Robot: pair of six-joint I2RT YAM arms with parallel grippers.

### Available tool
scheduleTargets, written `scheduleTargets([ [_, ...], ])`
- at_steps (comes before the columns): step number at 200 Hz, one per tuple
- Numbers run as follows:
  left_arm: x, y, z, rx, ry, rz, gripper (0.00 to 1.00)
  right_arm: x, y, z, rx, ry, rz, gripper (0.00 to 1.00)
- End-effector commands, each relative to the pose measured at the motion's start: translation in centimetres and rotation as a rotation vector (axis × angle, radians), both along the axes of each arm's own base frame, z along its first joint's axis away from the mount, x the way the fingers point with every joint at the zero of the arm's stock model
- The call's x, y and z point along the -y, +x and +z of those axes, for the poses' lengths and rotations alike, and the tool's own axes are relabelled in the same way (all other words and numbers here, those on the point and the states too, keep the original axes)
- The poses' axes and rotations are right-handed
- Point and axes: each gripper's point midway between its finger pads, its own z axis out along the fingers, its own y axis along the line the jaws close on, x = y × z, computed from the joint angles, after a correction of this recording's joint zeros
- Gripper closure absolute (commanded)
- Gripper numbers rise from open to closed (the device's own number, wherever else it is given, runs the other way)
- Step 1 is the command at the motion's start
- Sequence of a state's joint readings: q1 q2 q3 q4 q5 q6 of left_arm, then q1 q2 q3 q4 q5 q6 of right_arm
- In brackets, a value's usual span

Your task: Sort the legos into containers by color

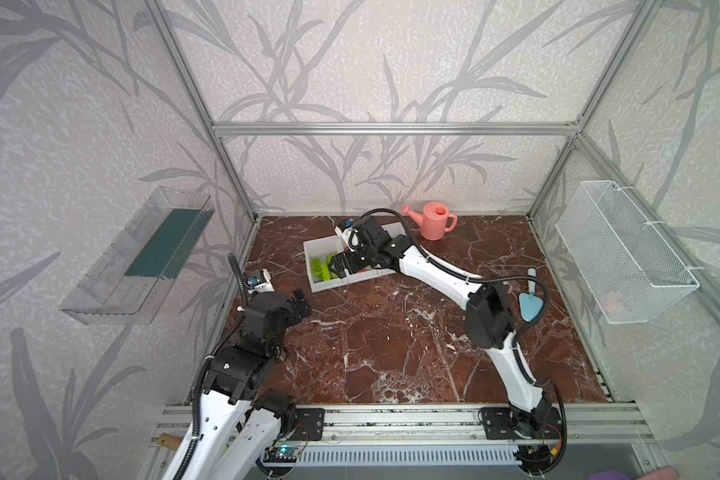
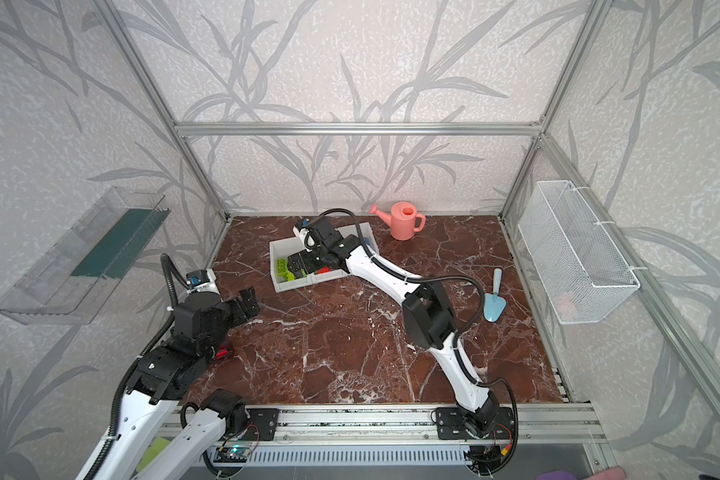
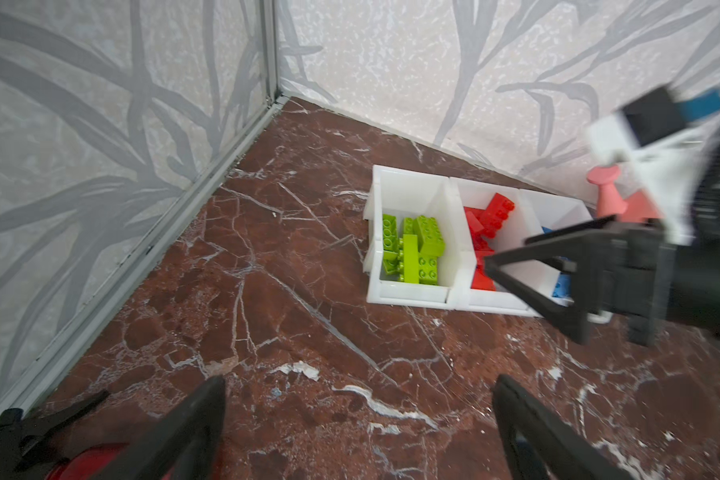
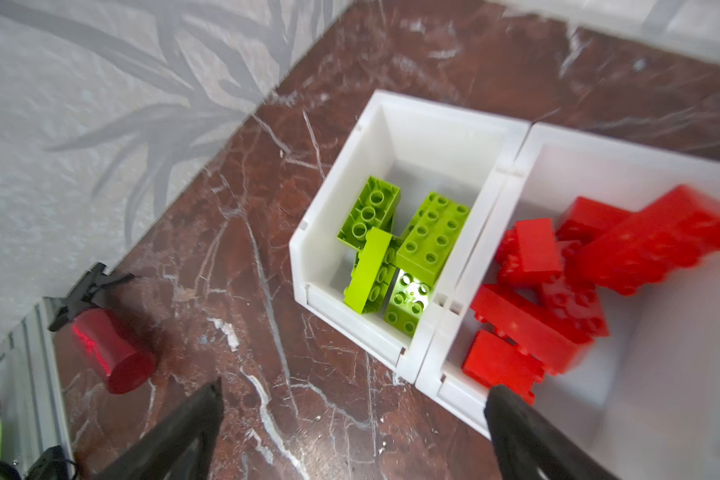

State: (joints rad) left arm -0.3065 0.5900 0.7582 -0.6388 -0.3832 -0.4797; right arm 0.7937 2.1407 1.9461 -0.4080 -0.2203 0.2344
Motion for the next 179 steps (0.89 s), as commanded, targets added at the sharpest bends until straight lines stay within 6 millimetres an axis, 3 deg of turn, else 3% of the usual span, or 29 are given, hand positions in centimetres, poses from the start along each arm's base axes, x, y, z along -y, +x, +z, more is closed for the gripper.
scheduleTargets([
  [1, -1.6, 0.5, 0.0, 0.048, 0.076, 0.077, 0.01, 5.2, 0.1, 7.0, 0.182, 0.096, -0.098, 0.01],
  [21, -1.6, 1.1, -1.1, 0.048, 0.105, 0.073, 0.01, 11.6, -1.4, 7.6, 0.238, 0.076, -0.204, 0.01],
  [48, -1.0, 2.5, -3.1, 0.044, 0.099, 0.060, 0.01, 20.4, -3.4, 4.9, 0.324, -0.043, -0.347, 0.01],
  [71, -0.5, 4.7, -6.3, -0.011, 0.110, 0.024, 0.01, 27.2, -5.2, 2.4, 0.469, -0.146, -0.526, 0.01],
  [90, -2.2, 6.1, -8.7, -0.123, 0.118, 0.084, 0.01, 30.9, -6.5, 0.6, 0.539, -0.171, -0.630, 0.01],
  [124, -3.5, 9.1, -9.9, -0.153, 0.243, 0.091, 0.01, 38.9, -7.6, -3.3, 0.464, -0.298, -0.858, 0.01],
  [136, -3.7, 10.0, -10.2, -0.124, 0.264, 0.097, 0.01, 41.7, -8.0, -3.8, 0.443, -0.311, -0.951, 0.01],
  [153, -4.0, 10.8, -10.5, -0.083, 0.282, 0.108, 0.01, 43.5, -7.9, -3.3, 0.516, -0.295, -1.020, 0.01],
  [179, -4.0, 12.2, -12.8, -0.078, 0.278, 0.108, 0.01, 43.9, -7.4, -4.4, 0.602, -0.291, -1.040, 0.01],
])
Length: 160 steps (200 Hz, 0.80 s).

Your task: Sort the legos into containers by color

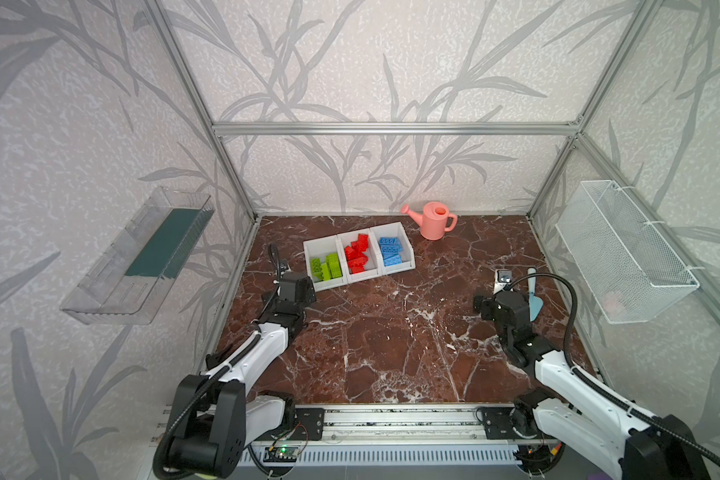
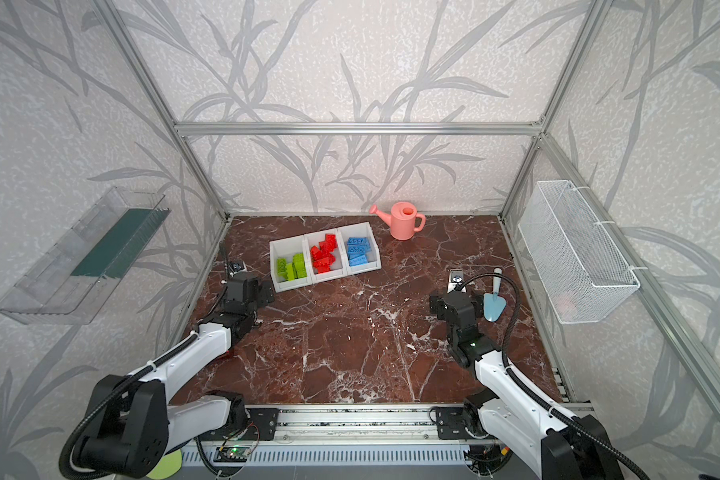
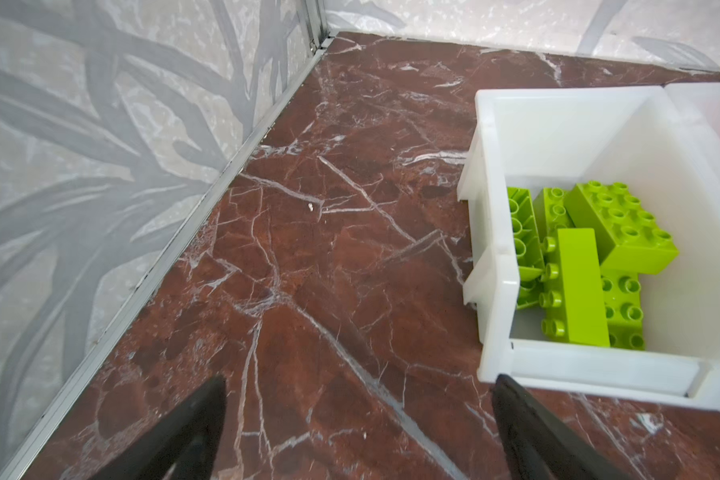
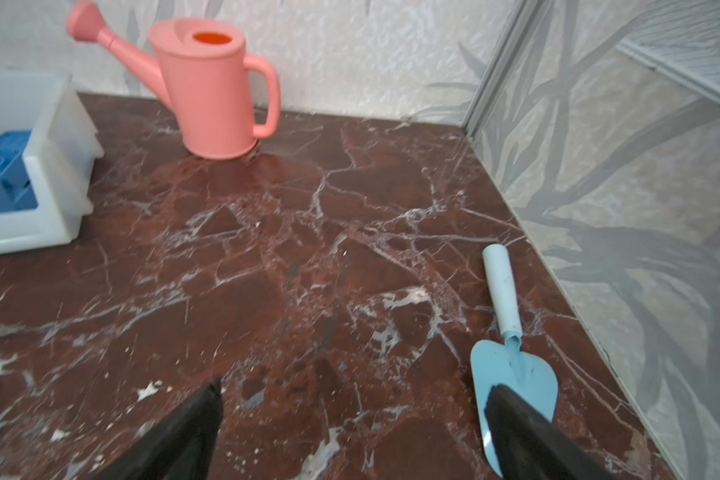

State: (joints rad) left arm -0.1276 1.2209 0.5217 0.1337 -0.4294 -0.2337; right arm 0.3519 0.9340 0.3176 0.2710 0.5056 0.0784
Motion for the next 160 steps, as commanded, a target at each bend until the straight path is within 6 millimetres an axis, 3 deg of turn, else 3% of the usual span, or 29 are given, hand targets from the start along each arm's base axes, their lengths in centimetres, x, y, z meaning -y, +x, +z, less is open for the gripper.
scheduleTargets([
  [1, -0.4, 1.9, -0.2, 0.080, 0.036, 0.003, 0.01, 1.0, 0.9, 0.8, 0.128, -0.018, -0.059, 0.01],
  [44, -0.9, 4.5, 0.0, 0.071, 0.136, -0.012, 0.01, 0.6, 3.1, 0.2, 0.247, -0.093, -0.028, 0.01],
  [56, -0.8, 4.6, 0.5, 0.150, 0.148, -0.038, 0.01, 0.4, 3.8, 0.3, 0.278, -0.115, -0.010, 0.01],
  [69, -0.8, 4.3, -0.2, 0.191, 0.115, -0.062, 0.01, 0.8, 4.2, -0.5, 0.302, -0.091, -0.004, 0.01],
  [100, -0.2, 4.6, -1.9, 0.217, 0.059, -0.148, 0.01, -0.9, 5.6, -2.6, 0.218, -0.101, 0.112, 0.01],
  [119, -0.2, 5.1, -2.3, 0.181, -0.008, -0.195, 0.01, -0.8, 6.5, -3.1, 0.215, -0.086, 0.110, 0.01],
  [141, -0.3, 5.0, -2.4, 0.170, -0.012, -0.194, 0.01, -0.1, 8.1, -4.2, 0.087, -0.051, 0.096, 0.01],
  [160, -0.2, 5.1, -2.4, 0.172, -0.010, -0.196, 0.01, 0.5, 8.0, -4.2, 0.100, -0.027, 0.076, 0.01],
])
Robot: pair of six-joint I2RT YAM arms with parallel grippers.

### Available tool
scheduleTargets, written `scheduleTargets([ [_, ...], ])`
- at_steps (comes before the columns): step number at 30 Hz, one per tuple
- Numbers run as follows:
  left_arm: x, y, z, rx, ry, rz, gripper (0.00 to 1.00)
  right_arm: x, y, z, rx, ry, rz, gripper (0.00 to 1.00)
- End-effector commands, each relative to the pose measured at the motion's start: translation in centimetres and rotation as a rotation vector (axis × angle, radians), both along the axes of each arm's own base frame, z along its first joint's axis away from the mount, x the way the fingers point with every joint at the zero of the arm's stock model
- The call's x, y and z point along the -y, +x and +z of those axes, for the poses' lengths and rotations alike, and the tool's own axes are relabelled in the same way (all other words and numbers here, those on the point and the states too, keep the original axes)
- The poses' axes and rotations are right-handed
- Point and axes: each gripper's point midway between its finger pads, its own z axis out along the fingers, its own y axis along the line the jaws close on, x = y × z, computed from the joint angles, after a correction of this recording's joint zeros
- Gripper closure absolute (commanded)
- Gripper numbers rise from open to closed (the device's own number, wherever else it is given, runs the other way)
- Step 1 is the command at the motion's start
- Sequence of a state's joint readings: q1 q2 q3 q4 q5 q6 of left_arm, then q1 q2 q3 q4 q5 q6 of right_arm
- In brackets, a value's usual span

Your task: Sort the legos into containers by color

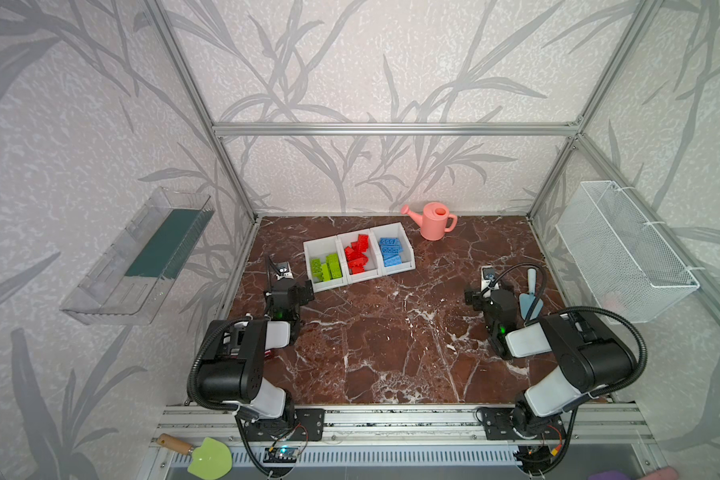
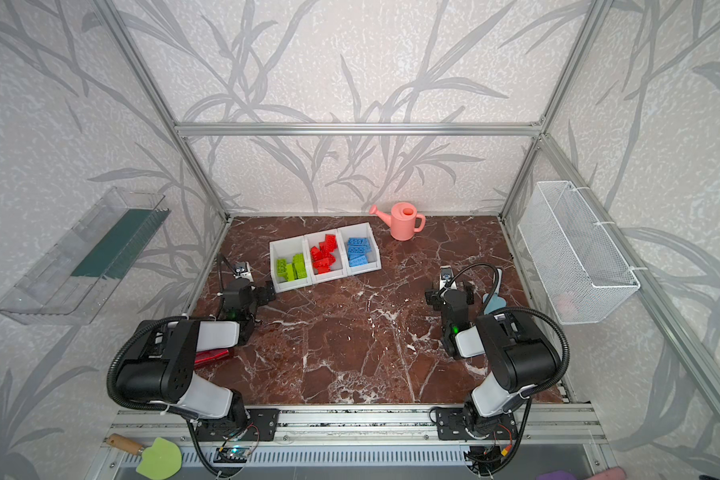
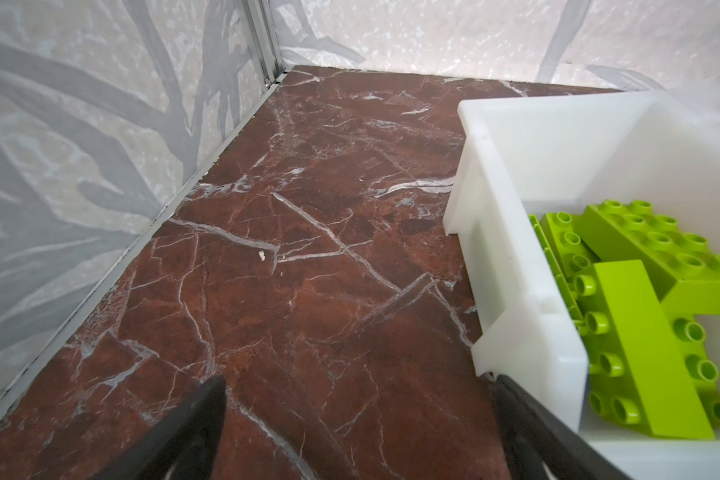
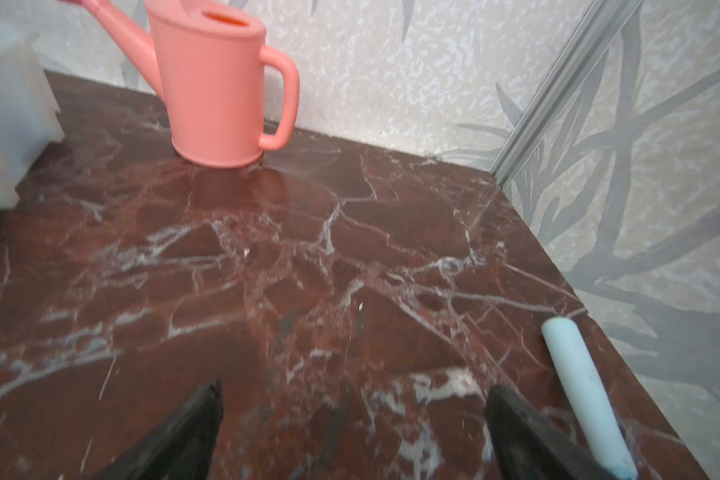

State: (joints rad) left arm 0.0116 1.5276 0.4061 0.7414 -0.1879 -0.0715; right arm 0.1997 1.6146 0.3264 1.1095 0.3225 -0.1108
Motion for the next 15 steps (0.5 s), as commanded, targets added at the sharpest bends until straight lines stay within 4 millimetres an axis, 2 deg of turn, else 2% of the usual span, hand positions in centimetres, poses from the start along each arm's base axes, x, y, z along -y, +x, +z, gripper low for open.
scheduleTargets([
  [1, 0.74, 0.99, 1.46, 0.048, -0.005, -0.050, 0.01, 0.24, 0.28, 0.09, -0.015, 0.045, 0.000, 0.01],
  [15, 0.68, 0.98, 1.50, 0.050, -0.006, -0.048, 0.01, 0.22, 0.49, 0.05, -0.023, 0.049, 0.000, 0.01],
])
